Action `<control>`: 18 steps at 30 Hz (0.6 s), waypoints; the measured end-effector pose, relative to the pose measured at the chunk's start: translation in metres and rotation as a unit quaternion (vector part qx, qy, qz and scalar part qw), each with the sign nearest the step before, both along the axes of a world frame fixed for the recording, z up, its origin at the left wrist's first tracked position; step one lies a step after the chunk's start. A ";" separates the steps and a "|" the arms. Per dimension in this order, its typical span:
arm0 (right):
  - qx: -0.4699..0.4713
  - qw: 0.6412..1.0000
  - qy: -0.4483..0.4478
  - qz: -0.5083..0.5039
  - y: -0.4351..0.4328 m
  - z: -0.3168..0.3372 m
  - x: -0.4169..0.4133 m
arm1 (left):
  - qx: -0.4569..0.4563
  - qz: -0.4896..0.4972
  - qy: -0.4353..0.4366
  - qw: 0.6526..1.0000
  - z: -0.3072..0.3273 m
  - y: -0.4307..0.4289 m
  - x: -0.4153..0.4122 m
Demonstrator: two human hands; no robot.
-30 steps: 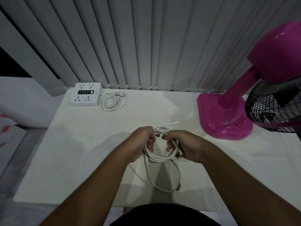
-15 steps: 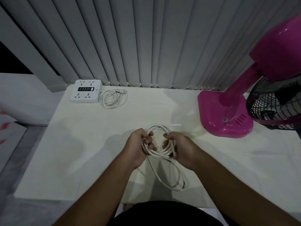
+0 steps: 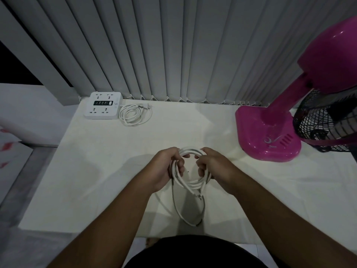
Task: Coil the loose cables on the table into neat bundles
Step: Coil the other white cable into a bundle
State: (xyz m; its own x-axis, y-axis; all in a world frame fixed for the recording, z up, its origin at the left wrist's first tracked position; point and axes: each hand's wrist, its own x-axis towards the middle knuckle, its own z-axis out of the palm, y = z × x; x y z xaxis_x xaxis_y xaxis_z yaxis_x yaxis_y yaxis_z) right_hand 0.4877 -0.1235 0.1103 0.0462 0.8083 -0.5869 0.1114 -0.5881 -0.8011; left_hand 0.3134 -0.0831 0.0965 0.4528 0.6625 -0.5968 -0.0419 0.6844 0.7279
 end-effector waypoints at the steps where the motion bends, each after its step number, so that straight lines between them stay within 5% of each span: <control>1: -0.009 0.999 0.026 -0.041 -0.001 -0.002 -0.001 | -0.013 -0.001 -0.009 1.000 -0.002 -0.002 -0.002; 7: -0.068 0.975 0.157 -0.141 -0.008 -0.013 -0.015 | -0.095 0.096 -0.119 0.984 -0.009 -0.013 -0.001; 12: -0.040 0.995 0.080 -0.051 -0.009 -0.009 -0.014 | -0.068 0.077 -0.035 0.994 -0.005 -0.007 0.000; 18: -0.054 0.980 0.151 -0.118 0.000 -0.002 -0.012 | 0.005 -0.012 0.004 1.000 0.002 -0.006 0.002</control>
State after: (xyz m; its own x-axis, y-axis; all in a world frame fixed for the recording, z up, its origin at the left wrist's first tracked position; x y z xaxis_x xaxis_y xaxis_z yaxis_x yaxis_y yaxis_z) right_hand 0.4753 -0.1231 0.1083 0.0363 0.7283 -0.6843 -0.2703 -0.6521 -0.7083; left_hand 0.3155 -0.0889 0.0987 0.4641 0.6575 -0.5936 -0.0186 0.6772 0.7355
